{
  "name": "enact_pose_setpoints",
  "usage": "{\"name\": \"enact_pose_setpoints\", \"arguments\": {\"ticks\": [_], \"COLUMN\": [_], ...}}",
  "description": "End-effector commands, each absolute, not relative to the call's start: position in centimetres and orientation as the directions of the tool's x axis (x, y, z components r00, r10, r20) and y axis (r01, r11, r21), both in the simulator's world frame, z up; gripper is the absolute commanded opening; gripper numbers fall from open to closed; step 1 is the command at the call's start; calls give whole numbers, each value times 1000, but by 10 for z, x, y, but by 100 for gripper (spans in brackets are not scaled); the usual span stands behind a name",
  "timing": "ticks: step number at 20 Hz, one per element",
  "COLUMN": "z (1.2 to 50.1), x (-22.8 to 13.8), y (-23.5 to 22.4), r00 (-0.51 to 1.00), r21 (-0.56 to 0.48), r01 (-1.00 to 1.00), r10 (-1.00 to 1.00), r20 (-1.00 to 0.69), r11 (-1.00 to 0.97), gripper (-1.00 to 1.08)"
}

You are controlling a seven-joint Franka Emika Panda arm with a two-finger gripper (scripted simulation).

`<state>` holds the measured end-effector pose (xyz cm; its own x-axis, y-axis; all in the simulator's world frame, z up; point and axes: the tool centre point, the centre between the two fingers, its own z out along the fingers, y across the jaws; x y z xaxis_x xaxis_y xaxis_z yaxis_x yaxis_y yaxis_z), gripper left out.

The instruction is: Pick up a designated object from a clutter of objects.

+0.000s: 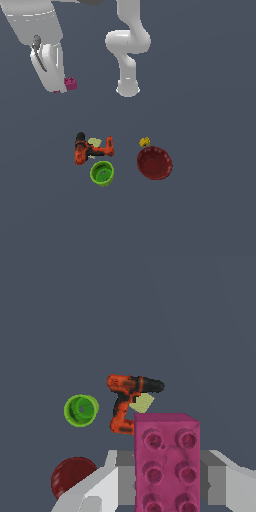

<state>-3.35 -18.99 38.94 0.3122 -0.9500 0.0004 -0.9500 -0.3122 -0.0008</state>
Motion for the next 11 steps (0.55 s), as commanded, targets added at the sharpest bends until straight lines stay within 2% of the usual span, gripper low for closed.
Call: {"name": "enact_pose_setpoints", "arguments": {"ticks": [1,11], "z": [397,401], "x": [-32,-31], "y": [-194,-196], "r00": [313,313], "r21": [0,0], "r01": [-950,-950], "r10": [-950,-950], "r20": [0,0], "r11": [-313,-313], "gripper": [-100,-100]}}
